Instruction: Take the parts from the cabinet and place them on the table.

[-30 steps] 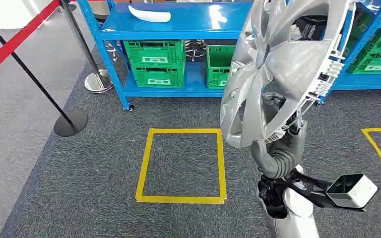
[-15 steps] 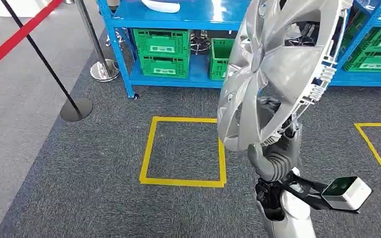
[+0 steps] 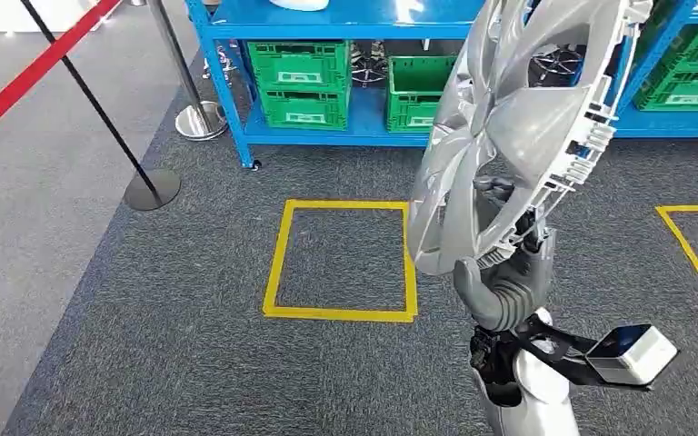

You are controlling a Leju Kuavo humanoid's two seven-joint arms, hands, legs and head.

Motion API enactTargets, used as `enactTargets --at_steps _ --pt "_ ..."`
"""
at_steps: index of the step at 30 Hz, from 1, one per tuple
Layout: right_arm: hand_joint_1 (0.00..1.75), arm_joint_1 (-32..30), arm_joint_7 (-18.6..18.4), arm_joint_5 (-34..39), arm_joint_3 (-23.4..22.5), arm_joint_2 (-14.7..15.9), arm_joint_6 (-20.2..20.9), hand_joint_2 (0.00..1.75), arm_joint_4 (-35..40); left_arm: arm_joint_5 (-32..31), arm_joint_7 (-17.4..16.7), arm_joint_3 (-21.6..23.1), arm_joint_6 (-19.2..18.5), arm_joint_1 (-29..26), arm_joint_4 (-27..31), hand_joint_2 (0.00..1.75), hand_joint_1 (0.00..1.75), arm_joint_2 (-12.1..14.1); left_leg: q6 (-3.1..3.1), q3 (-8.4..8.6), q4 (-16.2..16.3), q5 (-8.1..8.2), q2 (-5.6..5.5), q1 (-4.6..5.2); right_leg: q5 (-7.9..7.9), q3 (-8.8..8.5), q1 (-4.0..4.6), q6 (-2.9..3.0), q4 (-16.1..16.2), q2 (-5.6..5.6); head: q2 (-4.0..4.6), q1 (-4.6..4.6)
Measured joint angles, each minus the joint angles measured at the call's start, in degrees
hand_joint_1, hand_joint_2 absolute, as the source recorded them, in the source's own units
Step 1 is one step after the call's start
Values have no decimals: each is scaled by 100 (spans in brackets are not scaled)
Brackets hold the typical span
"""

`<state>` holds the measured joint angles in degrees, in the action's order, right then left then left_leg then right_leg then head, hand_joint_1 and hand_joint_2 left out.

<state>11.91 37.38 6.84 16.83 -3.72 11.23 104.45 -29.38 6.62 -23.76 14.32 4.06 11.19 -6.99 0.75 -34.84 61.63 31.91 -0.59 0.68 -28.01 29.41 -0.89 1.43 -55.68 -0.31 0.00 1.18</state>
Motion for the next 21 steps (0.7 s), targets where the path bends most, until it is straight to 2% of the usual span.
enactTargets --at_steps 1,2,3,4,5,6,7,8,10,12,13,14,15,16,17,18,19,20,21 --pt "175 0 0 -13 2 0 0 175 0 0 0 -4 0 -1 0 175 0 4 26 -203 511 276 -1 -15 33 44 5 8 -3 -12 0 -4" --pt "175 -2 -4 -22 7 -2 0 175 0 0 0 -4 0 -2 0 175 0 11 43 -379 958 443 0 -25 61 89 11 8 -9 -17 0 0" --pt "175 -2 -18 -46 11 -2 0 175 0 0 0 -7 0 -5 0 175 0 13 51 -457 1189 470 0 -32 85 128 13 6 -18 -21 0 -2" --pt "175 -3 -24 -70 13 -2 -2 175 0 0 0 -7 0 -7 0 175 0 17 48 -400 1138 371 1 -34 105 161 14 -7 -29 -22 0 0" --pt "175 -2 -26 -83 13 -2 -4 175 0 2 -4 -7 -2 -7 0 175 0 20 43 -203 822 171 2 -35 119 186 14 -17 -43 -24 0 0" --pt "175 1 -26 -87 13 -9 -22 175 0 4 -9 -9 -4 -7 0 175 0 22 35 119 286 -74 4 -36 127 201 14 -28 -56 -28 0 -2" --pt "175 12 -26 -90 13 -18 -31 175 0 7 -9 -9 -7 -7 0 175 0 24 24 442 -235 -241 22 -35 133 207 14 -39 -69 -41 0 0" --pt "175 25 -35 -103 13 -39 -37 175 0 9 -15 -11 -9 -4 0 175 0 22 11 662 -580 -248 85 -24 137 219 48 -55 -86 -53 0 0" --pt "175 51 -46 -113 13 -55 -48 175 0 15 -20 -15 -11 4 0 175 0 20 -36 636 -639 -252 72 -11 170 263 77 -114 -113 -62 0 -13" --pt "175 49 -65 -133 18 -57 -55 175 0 30 -26 -33 -15 -6 0 175 0 15 -120 594 -644 -273 19 -12 194 267 69 -163 -105 -108 0 -11" --pt "175 50 -70 -155 22 -59 -68 175 -2 53 -31 -44 -15 -8 0 175 0 9 -190 592 -668 -321 -3 -60 158 305 64 -193 -131 -110 0 4" --pt "175 52 -68 -181 24 -59 -94 175 -2 53 -35 -50 -15 -7 0 175 0 4 -221 564 -667 -342 -27 -63 27 379 63 -243 -285 -62 0 -24" --pt "175 53 -68 -199 24 -59 -96 175 -2 57 -35 -55 -13 -7 0 175 0 -2 -258 540 -666 -366 -48 -65 -203 513 52 -268 -618 -46 0 -39" --pt "175 52 -61 -208 26 -59 -101 175 -15 59 -35 -59 -13 -7 0 175 0 -4 -276 509 -664 -380 -80 -65 -460 727 50 -287 -1128 -42 0 -37" --pt "175 47 -57 -223 28 -59 -103 175 -35 59 -37 -68 -11 -14 -2 175 0 -4 -279 484 -660 -398 -112 -65 -646 918 50 -299 -1588 -39 0 -42" --pt "175 43 -55 -242 31 -57 -107 175 -56 57 -39 -72 -7 -22 -2 175 0 -4 -278 464 -658 -414 -144 -64 -736 1055 50 -304 -1925 -37 0 -37" --pt "175 40 -55 -260 33 -57 -111 175 -81 59 -48 -77 -4 -26 -2 175 0 -4 -269 451 -653 -425 -200 -65 -689 1066 49 -295 -1980 -34 0 -39" --pt "175 42 -48 -271 33 -57 -118 175 -98 59 -52 -81 -4 -29 -2 175 0 -4 -263 449 -649 -432 -253 -66 -526 919 48 -275 -1747 -29 0 -39" --pt "175 46 -37 -284 33 -57 -136 175 -107 57 -59 -83 -4 -29 -2 175 0 -13 -252 449 -636 -438 -328 -68 -280 668 44 -252 -1280 -1 0 -39"
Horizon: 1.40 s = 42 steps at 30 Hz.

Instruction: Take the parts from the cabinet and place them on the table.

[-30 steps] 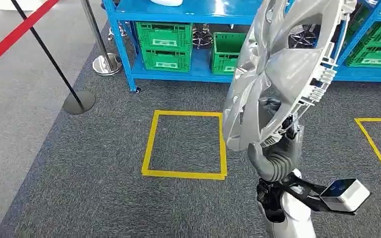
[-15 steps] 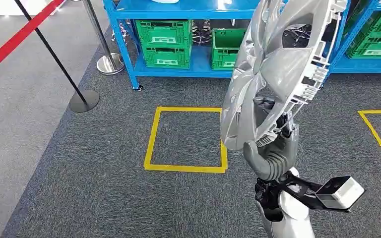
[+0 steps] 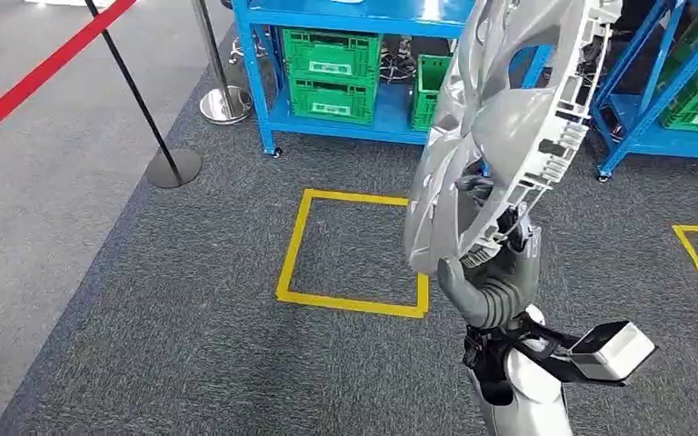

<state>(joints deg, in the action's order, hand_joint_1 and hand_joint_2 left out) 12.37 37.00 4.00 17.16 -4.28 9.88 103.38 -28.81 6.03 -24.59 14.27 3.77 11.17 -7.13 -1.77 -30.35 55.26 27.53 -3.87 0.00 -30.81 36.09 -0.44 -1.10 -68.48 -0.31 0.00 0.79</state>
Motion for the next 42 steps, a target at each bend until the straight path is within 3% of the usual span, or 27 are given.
enactTargets --at_steps 1,2,3,6,7,9,10,12,13,14,16,17,18,22,24,25,27,28,29,31,32,33,37,38,39,40,42 --pt "175 9 13 -20 0 -2 -15 175 -2 0 -4 0 0 2 0 175 0 -7 7 0 17 3 -63 -1 249 -292 -5 23 564 89 0 -2" --pt "175 25 20 -24 0 -2 -20 175 -7 -4 -7 -2 0 1 0 175 0 -20 24 -24 36 5 -108 -7 351 -475 -25 40 983 366 0 -4" --pt "175 29 22 -33 2 -4 -28 175 -15 -9 -11 -2 2 21 0 175 0 -17 71 -98 99 5 -163 36 299 -524 -70 37 1101 575 0 13" --pt "175 27 28 -74 2 -11 -68 175 -22 -43 -13 -4 0 4 0 175 0 -13 199 -226 85 -77 -359 -38 279 -480 -21 77 1085 420 0 9" --pt "175 25 31 -87 0 -18 -83 175 -22 -59 -13 -4 0 1 0 175 0 -2 224 -242 101 -71 -426 -27 308 -489 -84 123 1132 324 0 15" --pt "175 29 70 -103 -15 -26 -107 175 -20 -68 -9 -4 -2 -7 0 175 0 0 280 -449 460 204 101 5 314 -498 -74 189 1136 167 0 90" --pt "175 12 92 -113 -26 -26 -114 175 -20 -70 0 -7 -2 -1 0 175 0 9 305 -675 943 446 237 -11 315 -488 -61 201 1135 79 0 90" --pt "175 -39 109 -129 -31 -24 -133 175 -20 -83 15 -7 -13 1 0 175 0 26 337 -1098 1842 762 330 -18 314 -474 -49 204 1130 -95 0 94" --pt "175 -70 120 -138 -31 -22 -146 175 -20 -87 18 -9 -22 -4 0 175 0 35 339 -1149 1952 738 334 -19 314 -471 -47 204 1128 -174 0 92" --pt "175 -94 131 -144 -33 -22 -153 175 -20 -94 18 -9 -33 -10 0 175 0 42 334 -1057 1781 601 340 -18 314 -471 -44 203 1128 -244 0 92" --pt "175 -108 166 -159 -33 -22 -168 175 -20 -103 20 -9 -39 -20 0 175 0 53 304 -491 773 127 435 -11 312 -484 -37 200 1128 -372 0 92" --pt "175 -108 175 -168 -33 -22 -170 175 -17 -103 18 -9 -37 -20 0 175 0 57 266 -175 248 -37 677 12 309 -498 -25 194 1128 -419 0 94" --pt "175 -112 183 -179 -35 -22 -170 175 2 -105 11 -11 -35 -7 0 175 0 72 237 -91 55 46 860 76 296 -489 26 171 1118 -468 0 88" --pt "175 -109 181 -199 -35 -35 -170 175 42 -118 -48 -9 -33 -5 0 175 0 72 111 -125 36 -39 588 58 300 -527 27 67 1139 -671 0 90" --pt "175 -114 166 -197 -37 -42 -199 175 99 -131 -50 -9 -33 -7 0 175 0 63 43 -128 18 -92 481 -1 32 -394 -2 -3 814 -229 0 63" --pt "175 -131 159 -201 -44 -37 -208 175 120 -149 -50 -9 -35 -1 0 175 0 59 20 -142 19 -107 424 -7 -204 -216 -6 -16 391 -105 0 61" --pt "175 -175 146 -218 -59 -28 -242 175 144 -194 -57 -9 -48 -1 0 175 0 59 9 -174 28 -123 282 -7 -584 217 -7 -39 -566 -23 0 65" --pt "175 -232 133 -234 -63 -24 -275 175 162 -199 -61 -9 -48 -8 0 175 0 61 11 -179 31 -130 199 -8 -592 320 -7 -43 -788 -18 0 66" --pt "175 -283 133 -249 -72 -20 -304 175 181 -210 -61 -9 -52 -13 0 175 0 63 17 -177 36 -133 119 -15 -477 263 -10 -35 -677 -16 0 63" --pt "175 -368 135 -310 -83 -15 -402 175 258 -253 -61 -9 -83 -15 0 175 0 72 44 -180 79 -127 -54 -36 11 -162 -40 -30 207 57 0 61" --pt "175 -404 155 -334 -103 -15 -446 175 312 -275 -61 -9 -105 -15 0 175 0 77 72 -192 118 -111 -130 -44 242 -410 -79 -43 731 217 0 61" --pt "175 -445 171 -352 -122 -13 -472 175 350 -293 -61 -7 -112 -9 0 175 0 92 122 -242 176 -94 -198 -8 181 -501 -112 -58 960 491 0 57" --pt "175 -595 201 -378 -138 -15 -498 175 498 -299 -37 -7 -135 -49 0 175 0 127 260 -380 183 -157 -408 -58 191 -480 -67 92 968 322 0 72" --pt "175 -604 201 -378 -146 -17 -498 175 509 -302 -28 -7 -133 -55 0 175 0 147 277 -414 207 -119 -275 -61 215 -489 -105 132 993 235 0 61" --pt "175 -613 203 -367 -162 -22 -492 175 527 -302 -17 -4 -120 -58 0 175 0 142 304 -490 394 17 83 -24 216 -489 -101 169 995 178 0 116" --pt "175 -622 210 -345 -177 -24 -459 175 544 -297 0 -7 -92 -49 0 175 0 140 323 -671 783 232 263 -28 214 -480 -92 195 994 103 0 144" --pt "175 -656 223 -310 -208 -22 -409 175 544 -295 31 -7 -59 -47 0 175 0 138 338 -1120 1732 632 347 -35 209 -465 -77 204 991 -55 0 146"
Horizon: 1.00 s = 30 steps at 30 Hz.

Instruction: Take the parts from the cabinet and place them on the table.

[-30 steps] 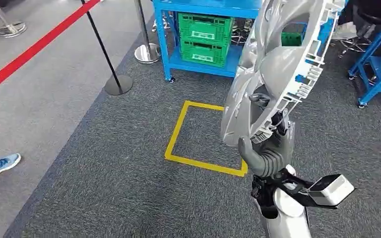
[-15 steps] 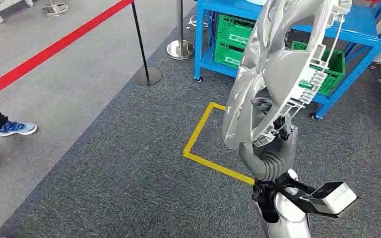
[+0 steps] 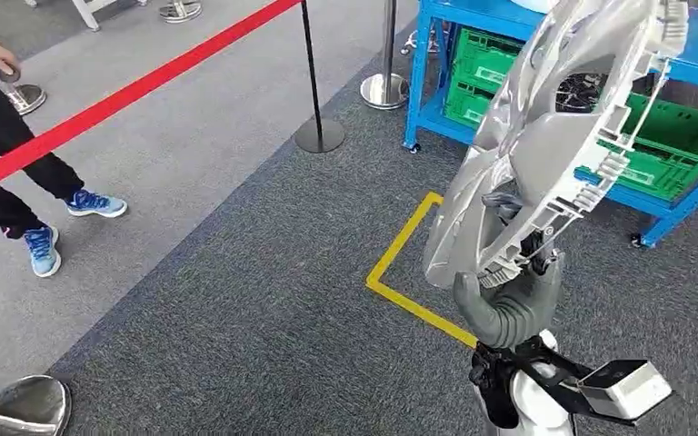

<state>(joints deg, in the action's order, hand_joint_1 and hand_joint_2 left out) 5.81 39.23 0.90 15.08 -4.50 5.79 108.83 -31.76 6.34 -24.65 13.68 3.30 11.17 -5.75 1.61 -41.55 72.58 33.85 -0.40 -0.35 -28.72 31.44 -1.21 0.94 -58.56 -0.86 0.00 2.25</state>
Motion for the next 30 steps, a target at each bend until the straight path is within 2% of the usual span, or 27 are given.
enactTargets --at_steps 1,2,3,4,5,6,7,9,10,11,12,13,14,15,16,17,18,19,20,21,22,25,26,27,28,29,30 --pt "175 -19 0 15 -9 2 30 175 -6 0 9 0 2 -5 0 175 0 -2 0 -125 265 58 6 -1 0 6 6 0 0 -78 0 0" --pt "175 -33 2 20 -15 4 44 175 -11 4 11 0 5 -10 0 175 0 -4 -6 -114 249 -7 9 -2 -2 6 14 1 0 -156 0 0" --pt "175 -38 4 22 -19 6 46 175 -9 6 13 0 4 -17 0 175 0 -4 -24 40 -44 -182 15 0 -4 5 24 2 0 -230 0 0" --pt "175 -36 9 31 -24 7 46 175 -9 7 13 0 7 -22 0 175 0 -4 -53 317 -549 -411 63 11 -6 -2 33 2 1 -296 0 0" --pt "175 -31 15 35 -37 7 46 175 -9 7 11 0 7 -20 0 175 0 -4 -103 638 -1103 -615 217 44 -11 -13 48 -4 2 -356 0 0" --pt "175 -31 18 35 -54 7 46 175 -9 4 4 0 7 -8 0 175 0 -2 -160 858 -1488 -641 520 101 -19 -22 58 -17 2 -414 0 -2" --pt "175 -34 28 41 -76 11 46 175 -9 2 -9 0 7 11 0 175 0 0 -182 859 -1533 -624 514 136 -43 -16 105 -56 -7 -464 0 -9" --pt "175 -36 28 44 -96 13 46 175 -11 -4 -18 0 7 7 0 175 0 -4 -204 820 -1524 -626 366 149 -57 -45 93 -89 9 -595 0 -2" --pt "175 -34 28 44 -98 11 46 175 -11 -4 -24 0 7 -5 0 175 0 -4 -236 816 -1538 -639 289 149 -54 -76 93 -121 33 -666 0 -2" --pt "175 -27 33 44 -103 11 46 175 -9 -4 -26 0 7 -9 0 175 0 -15 -295 895 -1597 -698 225 81 -95 -58 93 -157 12 -677 0 -4" --pt "175 -18 35 44 -113 15 46 175 -11 -4 -39 0 7 -18 0 175 0 -26 -313 891 -1603 -709 176 71 -190 -36 67 -190 -115 -373 0 -33" --pt "175 -24 44 44 -120 17 46 175 -9 -4 -57 -2 7 -11 0 175 0 -26 -351 884 -1600 -732 121 59 -387 91 60 -203 -424 -158 0 -37" --pt "175 -47 46 30 -131 28 39 175 -11 -4 -68 0 4 -4 0 175 0 -39 -358 875 -1600 -737 38 54 -633 325 56 -223 -935 -21 0 -64" --pt "175 -62 46 22 -142 37 37 175 -11 -4 -83 0 4 -4 0 175 0 -52 -358 869 -1599 -737 -45 53 -819 567 56 -243 -1433 33 0 -68" --pt "175 -79 46 15 -146 42 35 175 -11 -4 -99 0 4 -7 -2 175 0 -61 -358 869 -1598 -737 -119 53 -881 733 54 -257 -1758 46 0 -66" --pt "175 -94 46 9 -149 42 33 175 -11 -4 -105 -2 7 -11 -2 175 0 -61 -356 873 -1595 -737 -204 49 -816 789 51 -257 -1808 49 0 -66" --pt "175 -105 46 6 -149 46 28 175 -11 -4 -112 -2 7 -15 0 175 0 -61 -354 881 -1593 -737 -285 40 -635 701 40 -257 -1584 50 0 -68" --pt "175 -110 46 -5 -151 48 22 175 -9 -7 -112 -2 7 -16 0 175 0 -63 -344 890 -1581 -735 -380 26 -362 502 25 -258 -1117 76 0 -63" --pt "175 -118 46 -11 -162 48 -5 175 -7 -13 -112 0 4 -16 0 175 0 -66 -317 894 -1551 -721 -466 10 -73 245 -3 -270 -541 172 0 -68" --pt "175 -130 46 -22 -177 48 -20 175 0 -24 -112 0 4 -15 0 175 0 -66 -278 871 -1510 -697 -538 -4 37 64 -52 -288 -100 420 0 -74" --pt "175 -153 46 -37 -190 50 -26 175 11 -39 -109 0 4 -4 0 175 0 -66 -226 827 -1449 -675 -613 19 -26 38 -38 -265 -44 497 0 -68" --pt "175 -186 46 -59 -199 55 -42 175 57 -74 -107 0 -4 -41 -2 175 0 -70 -113 781 -1520 -738 -739 -24 -1 33 19 -151 -66 354 0 -66" --pt "175 -186 46 -70 -205 55 -55 175 72 -77 -107 0 -4 -43 -2 175 0 -59 -87 757 -1506 -735 -762 -23 32 27 -32 -99 -29 276 0 -59" --pt "175 -187 46 -72 -219 52 -59 175 90 -79 -107 0 -4 -44 -2 175 0 -70 -73 691 -1420 -664 -445 6 43 20 -33 -69 -16 210 0 -59" --pt "175 -196 48 -72 -236 50 -61 175 109 -81 -109 0 -7 -40 -2 175 0 -70 -48 568 -1135 -477 -163 17 38 25 -30 -19 -16 143 0 -8" --pt "175 -215 50 -77 -249 52 -61 175 120 -81 -107 -2 -7 -29 0 175 0 -66 -30 354 -704 -260 -53 6 37 34 -23 -16 -18 81 0 0" --pt "175 -230 50 -77 -267 55 -61 175 120 -81 -107 -2 -9 -14 0 175 0 -63 -13 103 -187 -43 -16 0 35 41 -20 -14 -18 -5 0 -6"
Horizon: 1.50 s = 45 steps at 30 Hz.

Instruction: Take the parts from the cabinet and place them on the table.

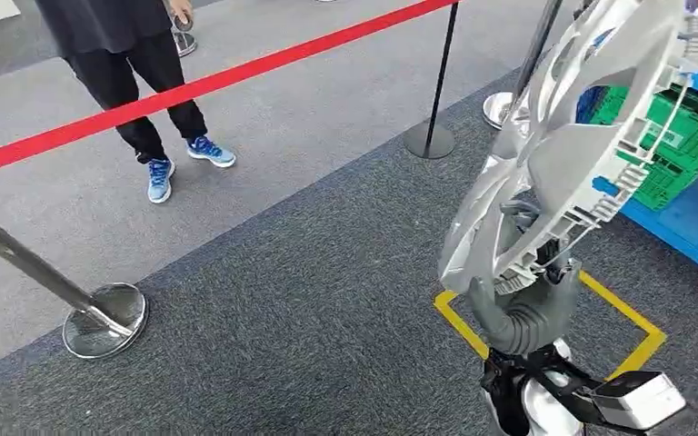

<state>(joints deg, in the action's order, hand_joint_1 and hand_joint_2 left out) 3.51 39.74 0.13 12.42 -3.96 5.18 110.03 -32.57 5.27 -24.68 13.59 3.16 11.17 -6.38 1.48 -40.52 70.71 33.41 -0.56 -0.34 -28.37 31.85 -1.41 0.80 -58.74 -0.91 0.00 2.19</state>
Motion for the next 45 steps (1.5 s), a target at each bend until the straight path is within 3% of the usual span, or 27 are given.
enactTargets --at_steps 2,3,5,6,7,11,12,13,14,16,17,18,20,21,22,26,27,29,30,32,33,35,36,37,42,44,45 --pt "175 -28 0 -2 -15 0 0 175 0 0 0 0 0 0 0 175 0 2 21 -278 557 118 2 -20 -3 5 -1 -3 -1 -165 0 13" --pt "175 -35 0 -4 -18 0 0 175 0 0 -2 0 0 -4 0 175 0 4 23 -204 397 -8 12 -29 -8 4 -3 -8 -1 -232 0 13" --pt "175 -34 0 -4 -29 0 0 175 2 -13 -11 -2 2 -4 0 175 0 13 20 316 -563 -444 133 -33 -23 -15 -15 -33 -1 -367 0 15" --pt "175 -35 0 -4 -35 -2 0 175 13 -20 -20 -2 15 -2 0 175 0 15 19 642 -1096 -608 376 -32 -36 -36 -12 -59 -2 -427 0 15" --pt "175 -43 0 -4 -44 0 0 175 33 -20 -33 -4 15 16 2 175 0 20 -8 739 -1283 -546 572 13 -68 -35 52 -108 -16 -468 0 22" --pt "175 -41 -9 -2 -66 -22 15 175 65 -22 -59 -4 4 10 4 175 0 22 -186 717 -1309 -611 250 25 -58 -140 28 -254 71 -695 0 -26" --pt "175 -37 -13 -4 -70 -24 15 175 74 -20 -59 -6 2 0 4 175 0 11 -238 736 -1331 -646 186 -19 -112 -122 -2 -298 30 -528 0 -33" --pt "175 -45 -15 -4 -72 -24 20 175 85 -20 -59 -4 4 3 4 175 0 5 -275 729 -1331 -657 125 -21 -282 -36 -6 -299 -194 -192 0 -54" --pt "175 -53 -17 -4 -77 -24 24 175 92 -20 -59 -7 4 11 4 175 0 -7 -311 722 -1331 -663 56 -19 -520 162 0 -296 -629 -32 0 -68" --pt "175 -56 -18 -4 -85 -20 24 175 92 -20 -59 -4 4 16 4 175 0 -18 -344 710 -1328 -668 -101 13 -896 640 24 -287 -1603 50 0 -72" --pt "175 -63 -18 -4 -85 -20 24 175 92 -20 -61 -6 2 8 4 175 0 -17 -350 708 -1327 -672 -186 28 -913 783 35 -272 -1848 56 0 -70" --pt "175 -72 -17 -4 -85 -20 26 175 92 -20 -61 -4 -4 2 4 175 0 -17 -355 711 -1325 -675 -274 37 -798 783 49 -237 -1782 63 0 -68" --pt "175 -77 -20 -2 -90 -20 26 175 96 -24 -61 -6 -22 0 2 175 0 -31 -355 729 -1321 -678 -464 51 -272 391 77 -139 -883 140 0 -70" --pt "175 -77 -20 -2 -92 -20 26 175 107 -35 -61 -4 -33 0 4 175 0 -39 -354 741 -1319 -678 -545 52 -6 125 91 -87 -307 307 0 -72" --pt "175 -79 -24 -2 -98 -20 26 175 118 -35 -61 -4 -39 2 2 175 0 -68 -341 716 -1312 -683 -592 43 17 -1 92 -39 -2 644 0 -66" --pt "175 -84 -39 -13 -125 -26 37 175 175 -41 -61 -7 -46 -11 2 175 0 -63 -196 632 -1340 -722 -831 8 45 -35 137 -44 79 416 0 -83" --pt "175 -82 -42 -13 -133 -31 37 175 201 -46 -61 -7 -46 -13 2 175 0 -61 -203 627 -1333 -697 -765 4 81 -76 71 -6 152 313 0 -79" --pt "175 -95 -52 -15 -157 -42 39 175 238 -46 -61 -7 -35 -5 4 175 0 -44 -141 370 -795 -401 -184 16 89 -121 76 34 197 171 0 -61" --pt "175 -109 -52 -15 -173 -44 37 175 240 -46 -61 -9 -33 13 4 175 0 -33 -96 140 -343 -186 -60 2 86 -123 74 37 195 91 0 -55" --pt "175 -137 -52 -15 -192 -44 39 175 240 -46 -61 -11 -33 15 7 175 0 -13 -25 -301 468 93 1 -23 66 -120 74 39 193 -86 0 -55" --pt "175 -153 -55 -15 -195 -46 42 175 240 -48 -61 -11 -35 12 7 175 0 -7 -13 -315 456 13 4 -29 54 -128 72 27 193 -169 0 -57" --pt "175 -157 -55 -15 -206 -46 42 175 240 -52 -61 -13 -35 4 7 175 0 2 -8 95 -353 -434 80 -36 20 -166 62 -13 193 -316 0 -55" --pt "175 -156 -55 -15 -221 -48 42 175 240 -52 -61 -13 -33 4 7 175 0 7 -9 405 -898 -650 210 -35 -5 -198 56 -37 192 -381 0 -57" --pt "175 -156 -55 -15 -232 -48 42 175 243 -52 -61 -17 -28 4 7 175 0 11 -14 644 -1306 -723 505 -27 -31 -229 89 -76 185 -432 0 -53" --pt "175 -150 -52 -31 -260 -48 77 175 262 -33 -59 -52 -37 6 9 175 0 9 -250 673 -1369 -727 208 17 -120 -287 71 -239 183 -630 0 -90" --pt "175 -149 -48 -31 -265 -48 96 175 260 -13 -59 -57 -33 4 9 175 0 -13 -316 673 -1373 -730 96 0 -424 -87 44 -262 -287 -105 0 -118" --pt "175 -151 -48 -31 -265 -46 98 175 256 0 -59 -59 -24 15 9 175 0 -20 -343 671 -1372 -728 31 3 -668 160 47 -267 -802 2 0 -120"
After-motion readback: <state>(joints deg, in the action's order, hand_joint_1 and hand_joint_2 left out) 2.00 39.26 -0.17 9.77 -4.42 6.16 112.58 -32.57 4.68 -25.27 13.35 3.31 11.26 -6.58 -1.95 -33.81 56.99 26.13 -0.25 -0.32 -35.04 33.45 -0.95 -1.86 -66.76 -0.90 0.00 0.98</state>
